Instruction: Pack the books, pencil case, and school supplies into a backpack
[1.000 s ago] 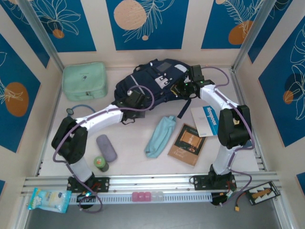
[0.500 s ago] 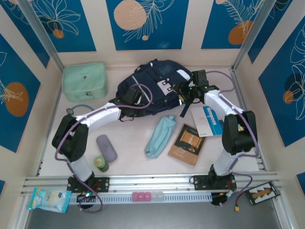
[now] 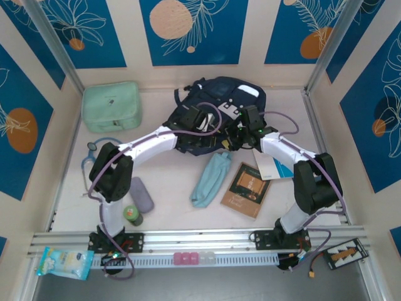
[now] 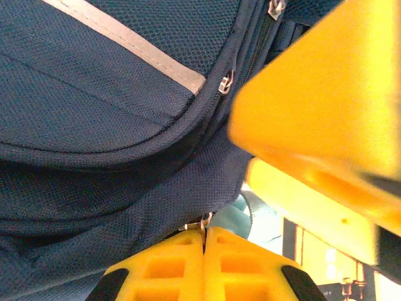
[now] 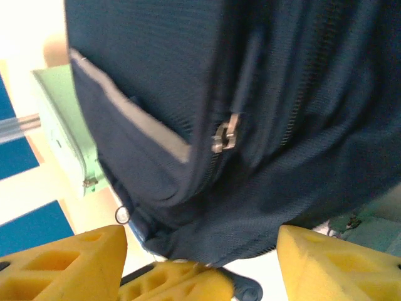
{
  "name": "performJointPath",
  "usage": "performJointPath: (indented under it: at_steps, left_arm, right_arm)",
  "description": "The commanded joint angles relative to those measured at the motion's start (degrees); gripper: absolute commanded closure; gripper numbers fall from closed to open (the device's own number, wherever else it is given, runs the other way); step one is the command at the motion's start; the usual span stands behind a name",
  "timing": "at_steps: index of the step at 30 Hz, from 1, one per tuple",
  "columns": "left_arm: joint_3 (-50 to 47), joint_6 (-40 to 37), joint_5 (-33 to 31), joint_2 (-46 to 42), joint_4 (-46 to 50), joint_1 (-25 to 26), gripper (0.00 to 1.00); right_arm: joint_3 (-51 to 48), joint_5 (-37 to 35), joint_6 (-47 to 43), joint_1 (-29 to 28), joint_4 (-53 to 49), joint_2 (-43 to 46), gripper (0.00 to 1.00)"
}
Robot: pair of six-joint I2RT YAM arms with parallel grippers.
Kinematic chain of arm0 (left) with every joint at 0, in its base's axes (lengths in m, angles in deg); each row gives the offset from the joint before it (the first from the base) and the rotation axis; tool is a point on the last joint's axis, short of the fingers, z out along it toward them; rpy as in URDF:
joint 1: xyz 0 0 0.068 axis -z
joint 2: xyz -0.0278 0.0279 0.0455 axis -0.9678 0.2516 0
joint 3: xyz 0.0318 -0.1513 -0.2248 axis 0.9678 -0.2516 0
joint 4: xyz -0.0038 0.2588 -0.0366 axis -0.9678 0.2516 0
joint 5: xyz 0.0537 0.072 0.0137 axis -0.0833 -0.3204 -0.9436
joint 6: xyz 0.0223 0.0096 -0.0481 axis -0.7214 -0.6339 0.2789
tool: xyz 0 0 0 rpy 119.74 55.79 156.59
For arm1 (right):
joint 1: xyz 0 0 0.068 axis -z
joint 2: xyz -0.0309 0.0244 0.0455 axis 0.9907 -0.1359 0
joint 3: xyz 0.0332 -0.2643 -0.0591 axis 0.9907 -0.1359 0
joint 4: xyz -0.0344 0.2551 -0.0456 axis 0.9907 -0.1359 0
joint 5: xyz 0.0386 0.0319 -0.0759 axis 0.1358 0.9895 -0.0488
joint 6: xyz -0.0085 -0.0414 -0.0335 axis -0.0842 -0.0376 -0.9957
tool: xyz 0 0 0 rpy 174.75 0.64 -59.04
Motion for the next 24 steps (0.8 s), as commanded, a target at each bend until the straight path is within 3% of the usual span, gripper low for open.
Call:
performJointPath:
  at_steps: [1,9,14,20,24]
  left_arm:
    - [4.05,-0.16,1.04,0.50,-2.59,-0.08,1.00]
    - [4.56,-0.65,1.52,1.67,-2.05,0.04,1.00]
    - [4.47,-0.74,1.92,2.01,-1.53,0.10,1.00]
    - [3.99,-2.64,0.87,1.32,1.74,0.01,1.00]
    - [3.65,-7.93,-1.49,0.81,9.38,-0.71,1.00]
  right_arm:
    - [-1.93,-0.72,7.80,2.01,3.89,0.31,0.34]
    - [-7.97,-2.76,14.84,3.71,6.02,2.29,0.34]
    - [-7.39,-3.67,14.77,3.79,7.43,-0.02,0.48]
    - [-3.41,-8.38,8.96,3.59,7.51,-3.37,0.80]
    - [-0.42,-13.37,1.85,3.95,5.79,-2.64,0.88]
